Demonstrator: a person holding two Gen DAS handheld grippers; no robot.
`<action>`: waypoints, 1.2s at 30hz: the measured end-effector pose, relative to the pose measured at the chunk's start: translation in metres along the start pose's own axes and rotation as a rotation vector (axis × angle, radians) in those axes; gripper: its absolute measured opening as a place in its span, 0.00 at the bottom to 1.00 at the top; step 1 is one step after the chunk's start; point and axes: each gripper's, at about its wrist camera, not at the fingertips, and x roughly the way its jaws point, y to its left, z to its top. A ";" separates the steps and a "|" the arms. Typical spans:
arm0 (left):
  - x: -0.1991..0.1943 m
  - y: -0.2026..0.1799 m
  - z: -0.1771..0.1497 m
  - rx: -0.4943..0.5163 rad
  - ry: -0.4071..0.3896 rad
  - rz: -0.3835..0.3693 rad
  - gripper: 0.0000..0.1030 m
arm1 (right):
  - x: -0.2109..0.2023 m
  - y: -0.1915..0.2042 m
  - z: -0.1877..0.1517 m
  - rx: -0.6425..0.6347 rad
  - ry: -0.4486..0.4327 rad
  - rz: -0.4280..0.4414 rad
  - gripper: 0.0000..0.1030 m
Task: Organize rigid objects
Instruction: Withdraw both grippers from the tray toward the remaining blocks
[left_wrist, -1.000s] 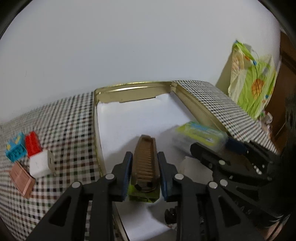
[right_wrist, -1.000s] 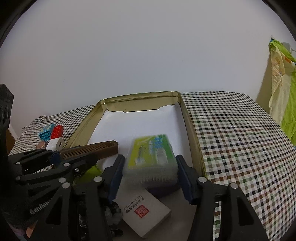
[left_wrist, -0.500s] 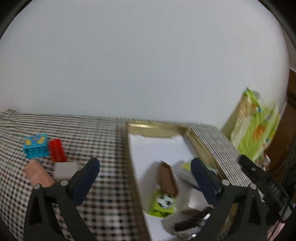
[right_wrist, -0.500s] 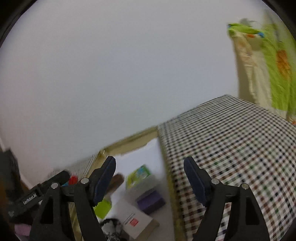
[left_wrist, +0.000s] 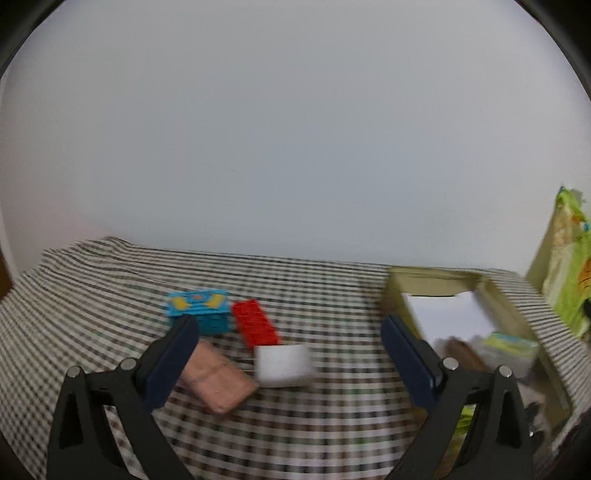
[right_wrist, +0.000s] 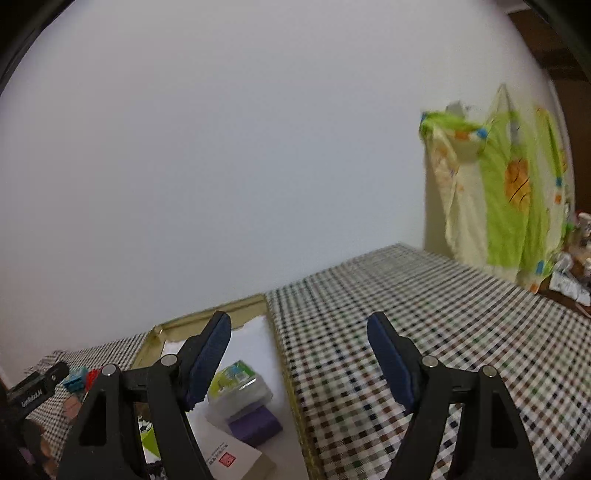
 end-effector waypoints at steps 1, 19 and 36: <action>0.001 0.003 0.000 0.002 -0.002 0.007 0.97 | -0.004 0.001 -0.001 -0.001 -0.025 -0.012 0.76; -0.003 0.054 -0.002 0.011 -0.032 0.080 0.97 | -0.040 0.079 -0.025 -0.221 -0.190 -0.019 0.88; 0.002 0.127 0.002 -0.077 -0.009 0.144 0.98 | -0.027 0.159 -0.052 -0.237 -0.075 0.120 0.88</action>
